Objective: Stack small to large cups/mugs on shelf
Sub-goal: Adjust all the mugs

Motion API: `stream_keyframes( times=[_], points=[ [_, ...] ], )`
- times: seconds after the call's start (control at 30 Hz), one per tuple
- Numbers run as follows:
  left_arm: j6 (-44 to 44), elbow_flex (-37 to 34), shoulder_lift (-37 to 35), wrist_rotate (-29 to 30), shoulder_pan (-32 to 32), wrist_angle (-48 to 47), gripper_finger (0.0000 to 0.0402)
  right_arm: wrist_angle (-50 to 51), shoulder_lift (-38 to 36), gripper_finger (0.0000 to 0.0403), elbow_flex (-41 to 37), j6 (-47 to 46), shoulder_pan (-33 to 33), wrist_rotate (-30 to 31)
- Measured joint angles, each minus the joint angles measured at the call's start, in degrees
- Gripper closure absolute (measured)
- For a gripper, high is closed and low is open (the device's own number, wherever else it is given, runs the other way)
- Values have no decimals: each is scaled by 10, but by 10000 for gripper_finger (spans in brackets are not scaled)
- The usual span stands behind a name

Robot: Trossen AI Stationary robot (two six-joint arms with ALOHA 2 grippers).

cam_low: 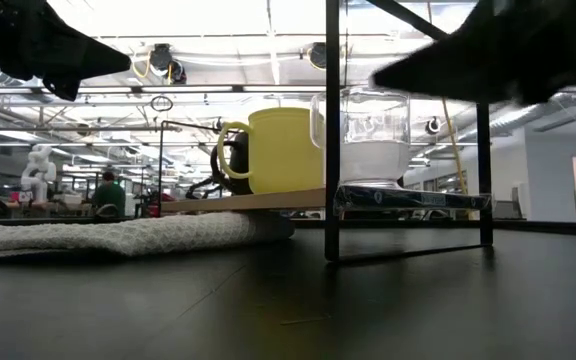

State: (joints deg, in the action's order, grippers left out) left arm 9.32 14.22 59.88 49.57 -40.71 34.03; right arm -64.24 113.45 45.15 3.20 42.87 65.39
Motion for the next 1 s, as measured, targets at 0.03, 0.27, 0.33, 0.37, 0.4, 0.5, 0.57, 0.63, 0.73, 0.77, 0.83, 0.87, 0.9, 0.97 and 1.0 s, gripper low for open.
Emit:
stream_keyframes(
  times=[0.03, 0.27, 0.33, 0.37, 0.4, 0.5, 0.57, 0.63, 0.73, 0.77, 0.83, 0.87, 0.9, 0.97, 1.0],
  points=[
    [0, 0, 0, 0, 0, 0, 401, 0, -7, 403, 0, 13, 11, 12],
    [-6, 0, 0, 12, 0, 0, 401, 37, -66, 403, 0, 76, 87, 100],
    [-10, 0, 0, 20, 0, 1, 401, 49, -79, 403, 0, 91, 108, 146],
    [-14, 0, 0, 21, 0, 1, 401, 52, -84, 403, 0, 101, 119, 171],
    [-15, 0, 0, 22, 0, 1, 401, 54, -90, 403, 0, 111, 129, 198],
    [-17, 0, 0, 26, 0, 1, 401, 54, -105, 403, -3, 142, 160, 245],
    [-22, 0, 0, 26, 0, 1, 401, 54, -122, 403, -16, 141, 176, 246],
    [-27, 0, 0, 27, 0, 1, 401, 53, -143, 403, -33, 123, 186, 246],
    [-27, 0, 0, 28, 2, 2, 401, 54, -167, 403, -67, 88, 193, 246],
    [-27, 0, 0, 29, 2, 2, 401, 55, -173, 403, -79, 77, 195, 246],
    [-27, 0, 0, 30, 2, 2, 401, 53, -184, 403, -99, 53, 195, 246],
    [-27, 0, 0, 30, 2, 1, 401, 53, -188, 403, -108, 43, 196, 246],
    [-27, 0, 0, 30, 2, 1, 401, 54, -191, 403, -118, 35, 197, 246],
    [-28, 0, 0, 30, 2, 0, 401, 54, -195, 403, -131, 26, 199, 246],
    [-29, 0, 0, 30, 2, 0, 401, 54, -197, 403, -137, 25, 200, 246]
  ],
)
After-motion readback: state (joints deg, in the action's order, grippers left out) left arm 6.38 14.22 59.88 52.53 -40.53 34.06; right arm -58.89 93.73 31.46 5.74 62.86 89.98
